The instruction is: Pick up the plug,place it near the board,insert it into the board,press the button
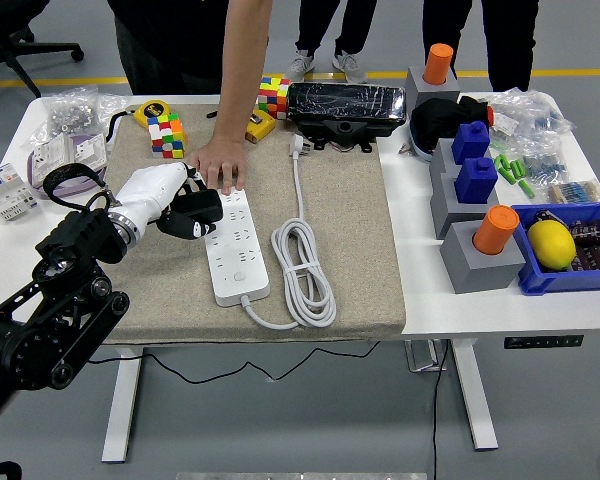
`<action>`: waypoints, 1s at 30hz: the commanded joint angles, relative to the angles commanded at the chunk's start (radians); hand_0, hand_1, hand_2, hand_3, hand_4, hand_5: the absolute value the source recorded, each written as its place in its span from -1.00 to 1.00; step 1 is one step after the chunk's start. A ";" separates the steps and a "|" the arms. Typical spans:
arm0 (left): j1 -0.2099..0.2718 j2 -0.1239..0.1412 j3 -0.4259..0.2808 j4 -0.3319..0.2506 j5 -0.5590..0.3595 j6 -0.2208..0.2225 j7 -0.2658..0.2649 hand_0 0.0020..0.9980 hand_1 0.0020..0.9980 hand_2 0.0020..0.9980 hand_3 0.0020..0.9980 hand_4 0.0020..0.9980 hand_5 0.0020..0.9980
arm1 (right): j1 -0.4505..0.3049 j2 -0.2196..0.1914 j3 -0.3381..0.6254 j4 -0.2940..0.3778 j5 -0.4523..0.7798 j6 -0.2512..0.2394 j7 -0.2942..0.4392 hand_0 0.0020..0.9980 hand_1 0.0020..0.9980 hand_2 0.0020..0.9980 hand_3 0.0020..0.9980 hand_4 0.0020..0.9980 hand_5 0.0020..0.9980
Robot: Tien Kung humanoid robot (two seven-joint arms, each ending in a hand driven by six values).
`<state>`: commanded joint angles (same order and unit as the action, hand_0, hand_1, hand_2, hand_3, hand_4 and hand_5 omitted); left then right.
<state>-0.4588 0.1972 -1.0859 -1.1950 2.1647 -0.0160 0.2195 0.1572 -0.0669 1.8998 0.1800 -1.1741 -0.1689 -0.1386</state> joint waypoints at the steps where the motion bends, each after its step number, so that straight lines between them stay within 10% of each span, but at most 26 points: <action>1: 0.000 0.000 -0.002 -0.002 0.002 0.001 0.001 -0.44 -0.70 -0.45 -0.12 0.59 -1.00 | 0.000 0.000 0.000 0.000 0.000 0.000 0.000 0.61 0.49 0.47 0.56 1.00 1.00; 30: 0.161 -0.008 -0.231 0.022 0.017 0.016 -0.026 -0.26 -0.30 -0.17 -0.01 0.60 -0.79 | -0.008 0.010 0.016 0.000 -0.013 -0.003 0.004 0.61 0.49 0.47 0.56 1.00 1.00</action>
<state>-0.2977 0.1893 -1.3166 -1.1729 2.1822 0.0002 0.1931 0.1493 -0.0568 1.9157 0.1800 -1.1875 -0.1715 -0.1350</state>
